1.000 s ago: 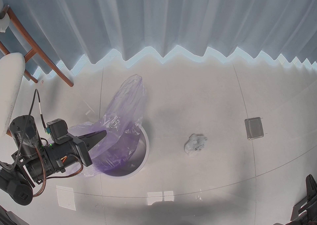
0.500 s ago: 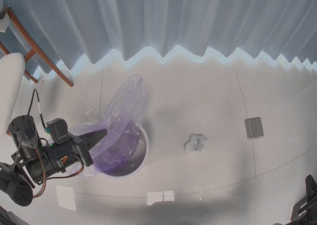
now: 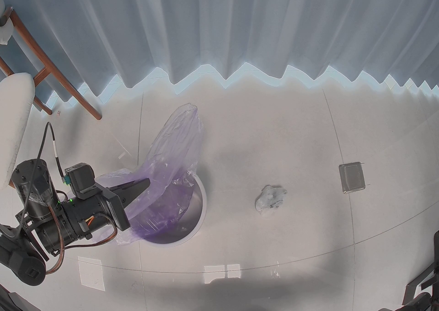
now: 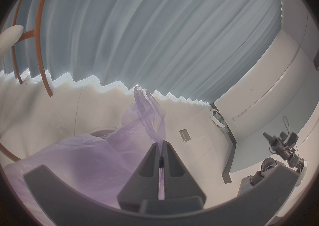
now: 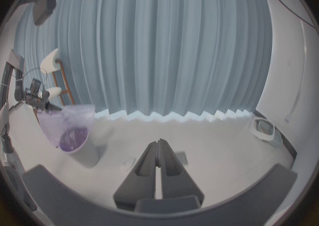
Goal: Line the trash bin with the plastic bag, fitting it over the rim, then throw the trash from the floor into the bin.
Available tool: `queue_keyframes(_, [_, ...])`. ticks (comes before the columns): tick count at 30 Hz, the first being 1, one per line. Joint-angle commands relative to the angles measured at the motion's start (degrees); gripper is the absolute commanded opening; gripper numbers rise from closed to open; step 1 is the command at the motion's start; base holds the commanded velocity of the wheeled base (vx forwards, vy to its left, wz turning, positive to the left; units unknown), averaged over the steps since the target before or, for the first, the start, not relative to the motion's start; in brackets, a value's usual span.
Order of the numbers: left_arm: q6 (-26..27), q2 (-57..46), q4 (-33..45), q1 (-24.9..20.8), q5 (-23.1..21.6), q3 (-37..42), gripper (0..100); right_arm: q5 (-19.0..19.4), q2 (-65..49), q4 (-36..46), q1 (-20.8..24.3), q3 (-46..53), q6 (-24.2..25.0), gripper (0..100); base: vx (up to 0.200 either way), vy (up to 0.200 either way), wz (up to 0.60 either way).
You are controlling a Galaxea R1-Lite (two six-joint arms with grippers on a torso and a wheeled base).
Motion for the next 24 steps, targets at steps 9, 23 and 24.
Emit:
queue_keyframes(9, [0.12,-0.16,-1.14,-1.39,1.57,0.32,0,1.09,-1.01,-7.97,-0.07,1.01,-1.68,0,0.000,0.000,0.00])
queue_keyframes(23, [0.12,0.02,-2.37,-1.48,1.66,0.58,0,2.76,14.46,-3.23,11.53,-8.39,8.34,0,0.000,0.000,0.00])
queue_keyframes(24, [0.12,0.02,-2.37,-1.48,1.66,0.58,0,2.76,15.42,-3.05,12.32,-8.39,8.25,0,0.000,0.000,0.00])
